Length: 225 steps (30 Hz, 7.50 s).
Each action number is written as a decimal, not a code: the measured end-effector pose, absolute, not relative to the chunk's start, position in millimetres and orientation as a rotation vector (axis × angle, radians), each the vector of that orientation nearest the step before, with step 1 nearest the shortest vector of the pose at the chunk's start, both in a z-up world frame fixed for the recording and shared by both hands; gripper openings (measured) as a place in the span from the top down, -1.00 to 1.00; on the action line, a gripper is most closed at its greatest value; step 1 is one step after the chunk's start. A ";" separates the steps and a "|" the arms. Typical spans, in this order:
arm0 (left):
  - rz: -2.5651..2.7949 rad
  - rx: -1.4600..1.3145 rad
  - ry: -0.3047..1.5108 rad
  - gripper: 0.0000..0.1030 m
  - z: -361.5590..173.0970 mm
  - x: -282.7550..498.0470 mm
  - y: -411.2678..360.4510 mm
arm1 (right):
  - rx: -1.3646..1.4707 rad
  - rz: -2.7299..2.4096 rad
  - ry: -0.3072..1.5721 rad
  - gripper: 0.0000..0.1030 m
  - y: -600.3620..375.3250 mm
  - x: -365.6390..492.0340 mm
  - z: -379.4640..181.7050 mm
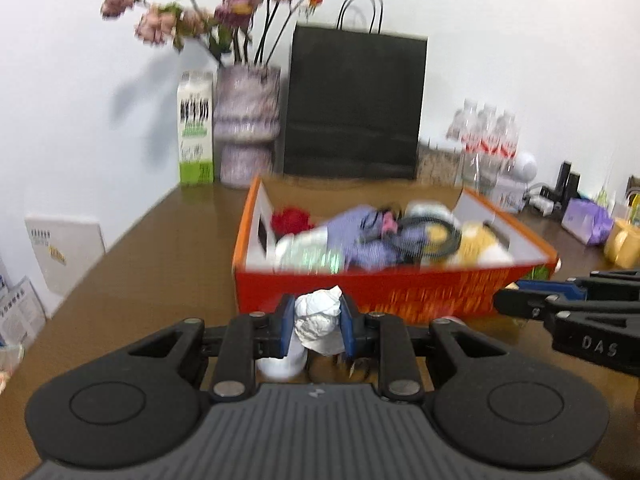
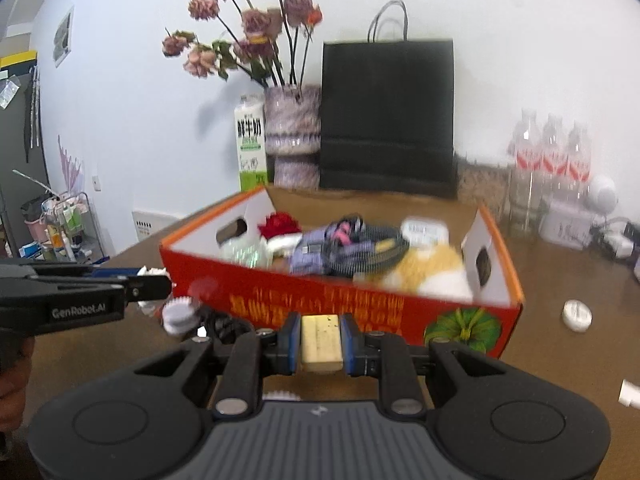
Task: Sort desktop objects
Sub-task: 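Carry the beige block and white paper over the box with both grippers, then open both grippers to drop the block and paper into the box, then move both tools back toward the white caps and orange item, then grasp a large ridged white cap with the right gripper while the left gripper grasps the orange item, then carry the ridged cap and orange item over the box with both grippers, then open both grippers to drop the cap and orange item into the box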
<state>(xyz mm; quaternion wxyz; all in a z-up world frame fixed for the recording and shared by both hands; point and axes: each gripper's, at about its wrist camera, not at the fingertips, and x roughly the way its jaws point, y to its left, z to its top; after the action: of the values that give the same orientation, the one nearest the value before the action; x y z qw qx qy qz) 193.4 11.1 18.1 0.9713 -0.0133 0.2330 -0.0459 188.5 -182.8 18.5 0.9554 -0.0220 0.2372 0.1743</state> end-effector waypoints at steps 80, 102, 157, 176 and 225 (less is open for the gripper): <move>0.034 0.015 0.388 -1.00 4.4 216.6 18.5 | -0.019 0.246 0.425 -1.00 -192.0 214.3 13.4; 0.074 0.021 0.534 -1.00 -20.8 175.9 68.3 | -0.095 0.311 0.638 -0.87 -163.5 176.0 -28.7; 0.114 -0.054 0.632 0.74 -38.3 226.9 61.0 | -0.017 0.330 0.544 0.24 -161.3 195.6 -24.4; 0.028 -0.056 0.419 0.74 26.0 204.6 42.3 | -0.016 0.322 0.399 0.24 -172.6 193.1 22.4; -0.038 0.011 0.336 -0.71 4.1 261.6 -2.2 | 0.000 0.224 0.395 -0.77 -175.3 261.9 3.8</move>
<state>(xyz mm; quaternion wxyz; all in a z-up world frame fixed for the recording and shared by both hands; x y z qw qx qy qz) 261.6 -2.2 4.1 0.9858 0.0053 0.1670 -0.0189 261.9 -175.3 3.8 0.9744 -0.0002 0.1956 0.1110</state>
